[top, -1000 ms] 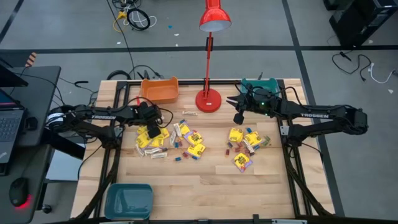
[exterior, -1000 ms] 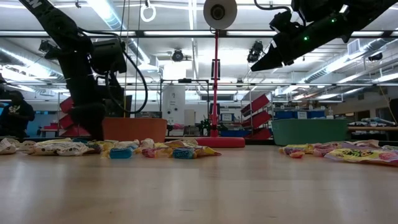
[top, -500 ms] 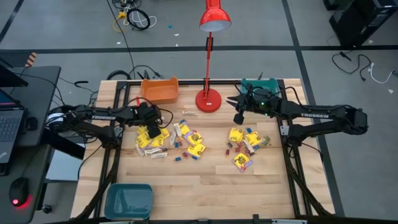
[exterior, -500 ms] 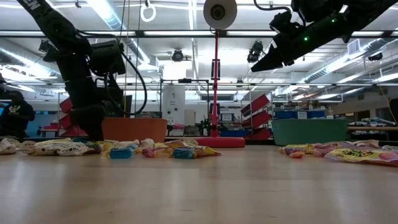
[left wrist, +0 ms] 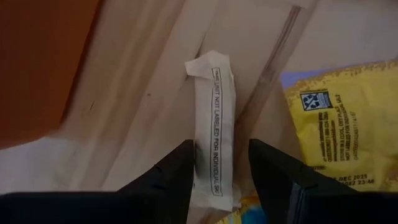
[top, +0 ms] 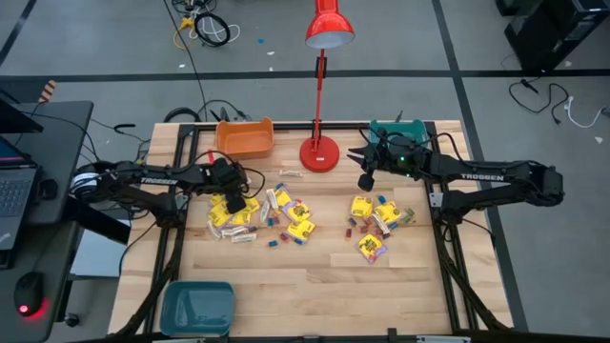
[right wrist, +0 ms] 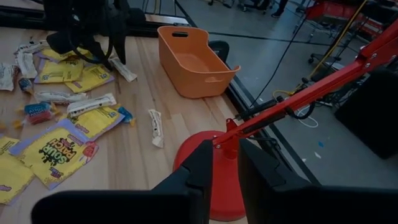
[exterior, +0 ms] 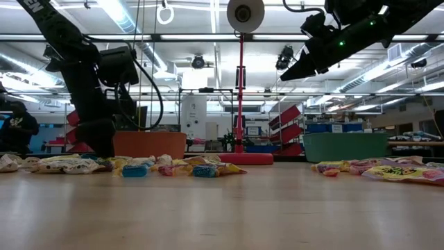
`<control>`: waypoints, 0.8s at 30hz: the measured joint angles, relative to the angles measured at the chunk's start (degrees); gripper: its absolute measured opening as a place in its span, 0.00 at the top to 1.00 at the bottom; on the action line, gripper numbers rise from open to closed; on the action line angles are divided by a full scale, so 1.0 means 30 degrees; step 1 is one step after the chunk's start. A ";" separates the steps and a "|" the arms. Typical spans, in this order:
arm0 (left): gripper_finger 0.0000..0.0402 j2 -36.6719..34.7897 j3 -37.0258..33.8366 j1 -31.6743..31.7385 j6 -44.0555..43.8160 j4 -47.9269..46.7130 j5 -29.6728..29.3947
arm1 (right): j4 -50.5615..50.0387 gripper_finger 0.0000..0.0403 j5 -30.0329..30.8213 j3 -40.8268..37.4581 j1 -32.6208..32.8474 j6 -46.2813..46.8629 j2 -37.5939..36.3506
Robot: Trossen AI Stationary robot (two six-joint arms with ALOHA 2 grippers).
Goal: Sort candy
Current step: Put the white candy into the blue bin
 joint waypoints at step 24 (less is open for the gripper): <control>0.92 -0.0036 0.0044 0.0000 0.0000 0.0114 -0.0015 | -0.0007 0.85 -0.0066 0.0000 0.0000 -0.0041 0.0000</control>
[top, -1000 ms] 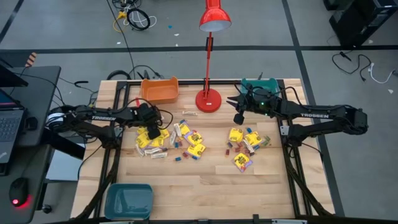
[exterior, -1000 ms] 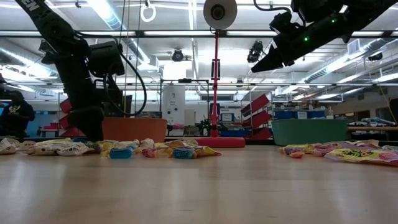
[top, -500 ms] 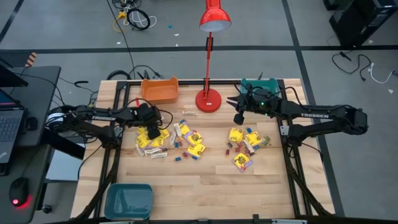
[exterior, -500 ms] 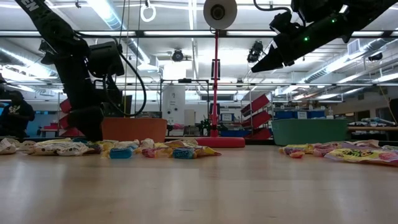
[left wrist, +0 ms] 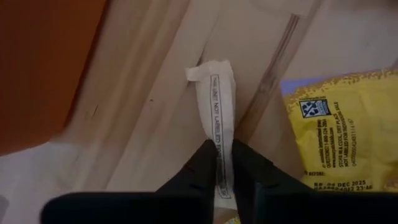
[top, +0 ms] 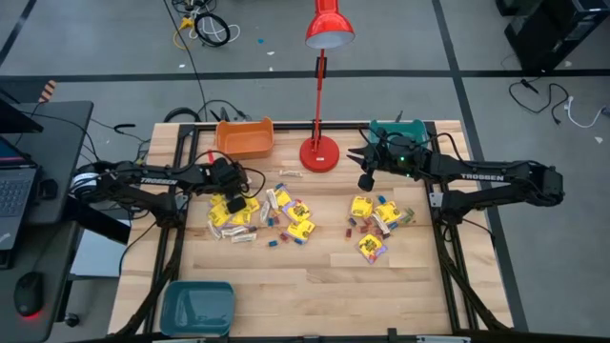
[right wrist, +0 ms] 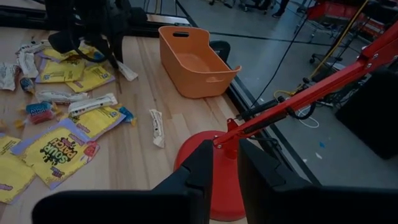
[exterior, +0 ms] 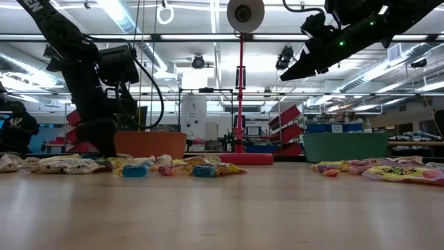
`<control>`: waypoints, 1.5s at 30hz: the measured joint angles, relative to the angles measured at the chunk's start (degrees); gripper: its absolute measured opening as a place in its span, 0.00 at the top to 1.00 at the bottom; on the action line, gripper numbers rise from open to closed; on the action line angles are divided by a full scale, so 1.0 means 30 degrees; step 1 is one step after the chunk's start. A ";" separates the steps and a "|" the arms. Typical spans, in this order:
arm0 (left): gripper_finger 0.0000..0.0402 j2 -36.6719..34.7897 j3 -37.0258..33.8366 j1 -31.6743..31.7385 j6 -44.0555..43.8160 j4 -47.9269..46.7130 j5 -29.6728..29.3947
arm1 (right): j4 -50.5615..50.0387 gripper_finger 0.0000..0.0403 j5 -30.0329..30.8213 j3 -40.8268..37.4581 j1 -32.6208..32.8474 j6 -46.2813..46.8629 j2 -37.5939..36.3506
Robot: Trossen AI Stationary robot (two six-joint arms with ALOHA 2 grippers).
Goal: Sort candy
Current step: Put the white candy into the blue bin
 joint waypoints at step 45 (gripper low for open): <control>0.95 -0.1902 1.3559 -1.1982 -0.8397 -1.2854 0.8843 | 0.0103 0.85 0.0000 0.0000 -0.0022 -0.0809 0.0000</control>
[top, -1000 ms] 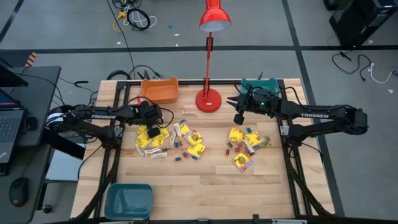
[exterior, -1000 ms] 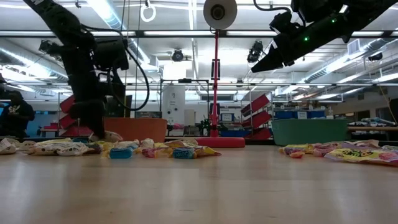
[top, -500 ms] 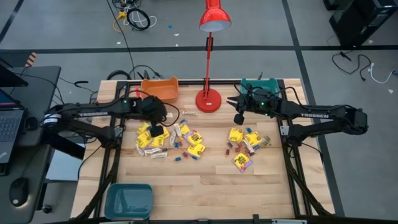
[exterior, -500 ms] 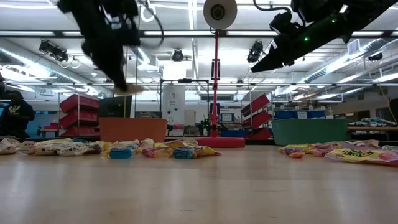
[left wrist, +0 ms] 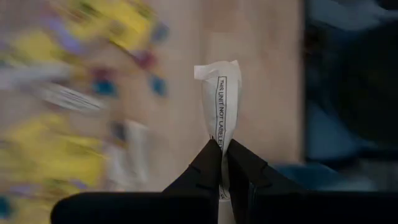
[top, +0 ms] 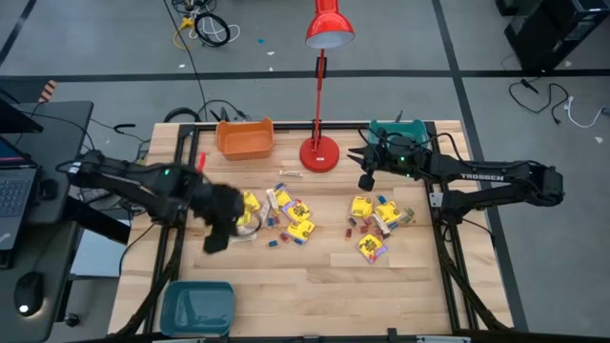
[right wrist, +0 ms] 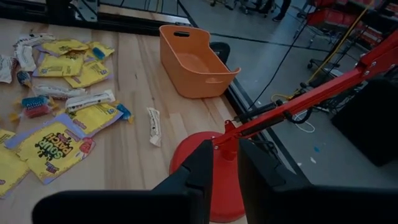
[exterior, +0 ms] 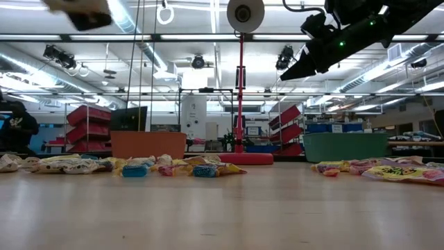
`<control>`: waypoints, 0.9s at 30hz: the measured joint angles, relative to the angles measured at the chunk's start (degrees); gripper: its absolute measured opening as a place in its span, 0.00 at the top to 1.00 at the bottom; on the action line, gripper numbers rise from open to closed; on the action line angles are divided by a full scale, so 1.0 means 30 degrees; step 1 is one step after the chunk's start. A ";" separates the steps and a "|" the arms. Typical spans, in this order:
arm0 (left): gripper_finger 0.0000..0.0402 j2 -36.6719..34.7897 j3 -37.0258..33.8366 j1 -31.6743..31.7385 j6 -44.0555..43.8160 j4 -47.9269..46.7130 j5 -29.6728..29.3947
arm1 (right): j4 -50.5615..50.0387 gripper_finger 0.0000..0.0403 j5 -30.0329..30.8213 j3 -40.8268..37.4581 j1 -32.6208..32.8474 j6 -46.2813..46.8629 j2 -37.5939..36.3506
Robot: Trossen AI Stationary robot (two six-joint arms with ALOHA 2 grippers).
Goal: Sort candy
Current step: Put the white candy into the blue bin
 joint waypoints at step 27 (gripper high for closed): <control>0.98 0.5131 0.0000 -1.3712 -1.1640 0.2220 -0.2453 | -0.0481 0.85 -0.0564 0.0000 0.0000 -0.0014 0.0058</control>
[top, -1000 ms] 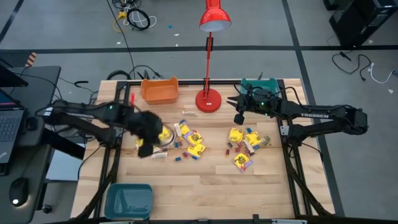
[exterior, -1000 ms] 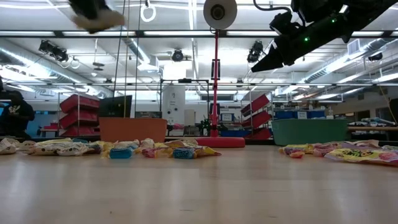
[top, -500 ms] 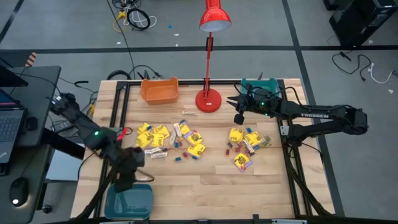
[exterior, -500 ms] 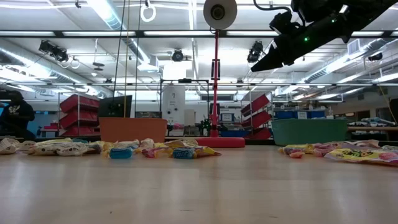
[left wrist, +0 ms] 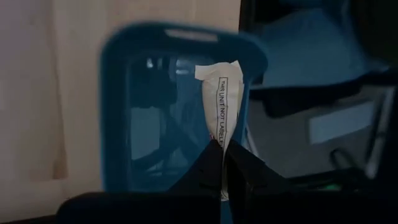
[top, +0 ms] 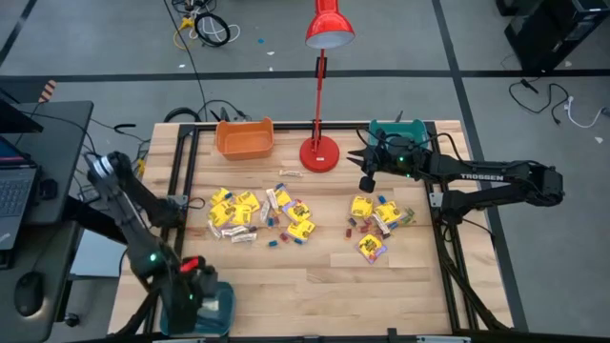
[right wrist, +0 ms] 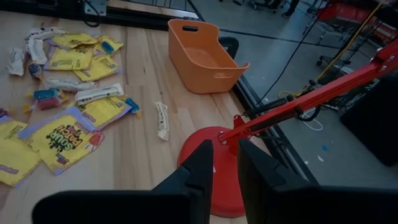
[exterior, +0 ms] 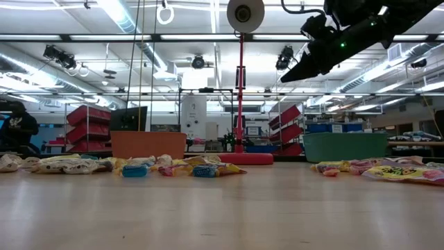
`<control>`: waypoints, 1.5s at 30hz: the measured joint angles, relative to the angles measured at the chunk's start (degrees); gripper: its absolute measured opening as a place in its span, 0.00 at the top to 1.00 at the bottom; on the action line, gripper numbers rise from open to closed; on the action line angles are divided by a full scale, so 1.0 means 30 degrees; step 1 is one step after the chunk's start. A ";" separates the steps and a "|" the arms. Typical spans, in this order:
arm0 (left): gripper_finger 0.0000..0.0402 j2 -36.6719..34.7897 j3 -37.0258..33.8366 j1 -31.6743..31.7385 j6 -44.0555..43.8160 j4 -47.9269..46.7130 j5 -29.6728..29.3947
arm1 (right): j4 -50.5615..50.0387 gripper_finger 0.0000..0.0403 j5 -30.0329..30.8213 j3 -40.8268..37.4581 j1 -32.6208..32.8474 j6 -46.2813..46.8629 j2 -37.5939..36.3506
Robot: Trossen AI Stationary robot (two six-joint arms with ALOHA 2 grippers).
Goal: Sort candy
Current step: Put the white candy into the blue bin
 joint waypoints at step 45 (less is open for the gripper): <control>0.93 0.5929 -0.0007 -0.2811 -0.2261 0.0539 -0.1148 | 0.0109 0.85 -0.1781 0.0000 0.0044 0.1013 0.0000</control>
